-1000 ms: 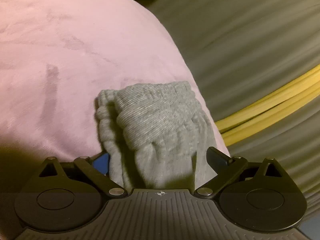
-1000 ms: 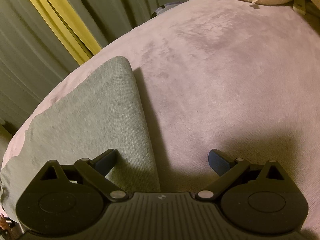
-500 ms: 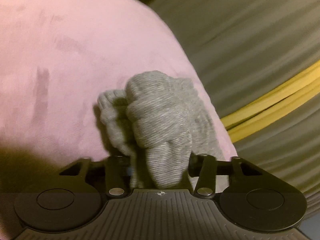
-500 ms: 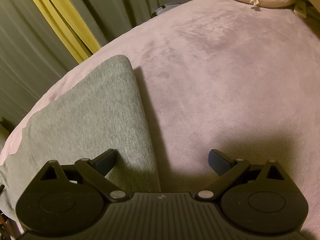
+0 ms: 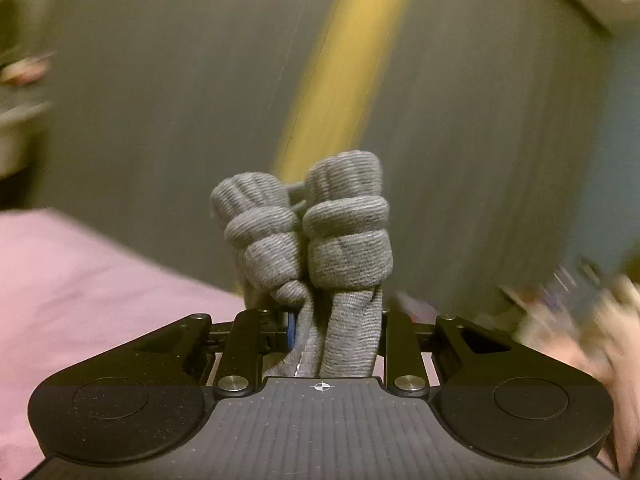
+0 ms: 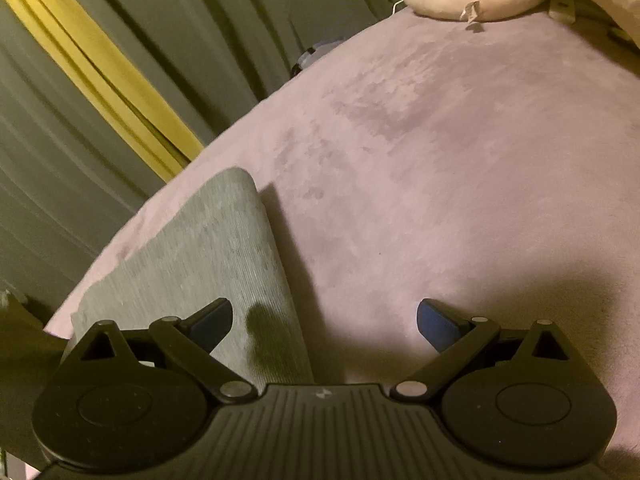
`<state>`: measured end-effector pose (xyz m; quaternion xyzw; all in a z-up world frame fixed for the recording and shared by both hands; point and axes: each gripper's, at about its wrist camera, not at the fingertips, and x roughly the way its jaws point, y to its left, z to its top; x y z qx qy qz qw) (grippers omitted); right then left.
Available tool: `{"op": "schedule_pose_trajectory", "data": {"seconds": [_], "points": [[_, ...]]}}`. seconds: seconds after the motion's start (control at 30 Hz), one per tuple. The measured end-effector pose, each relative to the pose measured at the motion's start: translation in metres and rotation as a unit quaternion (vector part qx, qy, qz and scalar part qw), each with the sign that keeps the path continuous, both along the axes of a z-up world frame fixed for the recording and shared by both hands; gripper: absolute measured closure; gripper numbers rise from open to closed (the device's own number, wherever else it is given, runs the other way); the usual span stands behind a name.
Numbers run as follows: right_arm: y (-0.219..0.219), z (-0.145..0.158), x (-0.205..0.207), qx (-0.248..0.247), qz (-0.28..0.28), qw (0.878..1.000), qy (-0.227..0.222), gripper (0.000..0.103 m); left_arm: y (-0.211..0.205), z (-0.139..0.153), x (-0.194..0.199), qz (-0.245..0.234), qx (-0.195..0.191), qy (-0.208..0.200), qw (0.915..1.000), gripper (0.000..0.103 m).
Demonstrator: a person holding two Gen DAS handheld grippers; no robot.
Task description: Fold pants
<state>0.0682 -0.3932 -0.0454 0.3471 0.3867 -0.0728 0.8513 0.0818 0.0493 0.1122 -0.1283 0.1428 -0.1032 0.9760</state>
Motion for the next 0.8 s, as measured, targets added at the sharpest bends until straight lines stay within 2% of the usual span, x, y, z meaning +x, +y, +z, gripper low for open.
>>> {"op": "schedule_pose_trajectory", "data": {"seconds": [0.03,0.07,0.1,0.17,0.23,0.27,0.33,0.4,0.47,0.5,0.57,0.63,0.7,0.77,0.8], "points": [[-0.003,0.0,-0.002,0.007,-0.007,1.0,-0.004,0.004,-0.027,-0.003,-0.002,-0.03,0.015,0.005,0.9994,0.073],[-0.006,0.0,-0.005,0.014,-0.014,1.0,-0.008,0.004,-0.06,-0.013,-0.003,-0.063,0.035,0.02,0.9972,0.063],[-0.01,0.0,-0.007,0.021,-0.022,0.999,-0.011,0.004,-0.084,-0.024,-0.006,-0.083,0.051,0.037,0.9946,0.049],[-0.015,-0.001,-0.01,0.035,-0.033,0.999,-0.016,0.004,-0.132,-0.058,-0.01,-0.122,0.084,0.095,0.9844,0.028],[-0.019,-0.001,-0.013,0.045,-0.037,0.998,-0.022,0.004,-0.164,-0.092,-0.016,-0.155,0.131,0.153,0.9671,0.027],[-0.02,0.0,-0.015,0.05,-0.035,0.998,-0.027,0.004,-0.17,-0.103,-0.018,-0.152,0.15,0.171,0.9619,0.028],[-0.023,-0.001,-0.016,0.06,-0.031,0.997,-0.034,0.004,-0.166,-0.115,-0.021,-0.137,0.156,0.199,0.9577,0.025],[-0.025,-0.001,-0.017,0.074,-0.026,0.996,-0.04,0.004,-0.144,-0.115,-0.019,-0.119,0.126,0.21,0.9623,0.014],[-0.024,-0.002,-0.014,0.08,-0.018,0.996,-0.041,0.004,-0.11,-0.106,-0.028,-0.071,0.083,0.203,0.9731,0.005],[-0.022,0.0,-0.014,0.08,-0.014,0.996,-0.039,0.004,-0.091,-0.102,-0.031,-0.037,0.064,0.202,0.9765,0.005],[-0.017,0.008,-0.014,0.077,0.002,0.995,-0.056,0.004,-0.049,-0.103,-0.03,0.031,0.027,0.215,0.9758,0.005],[-0.008,0.02,-0.016,0.076,0.022,0.994,-0.08,0.004,-0.012,-0.11,-0.034,0.117,0.0,0.233,0.9653,0.004],[0.002,0.03,-0.017,0.088,0.042,0.99,-0.103,0.004,0.029,-0.124,-0.039,0.2,-0.017,0.259,0.9447,0.004],[0.015,0.034,-0.012,0.11,0.08,0.985,-0.11,0.004,0.054,-0.139,-0.041,0.263,-0.035,0.272,0.9251,0.004],[0.023,0.034,-0.007,0.115,0.102,0.982,-0.109,0.006,0.06,-0.141,-0.039,0.274,-0.042,0.272,0.9216,0.004]]}}
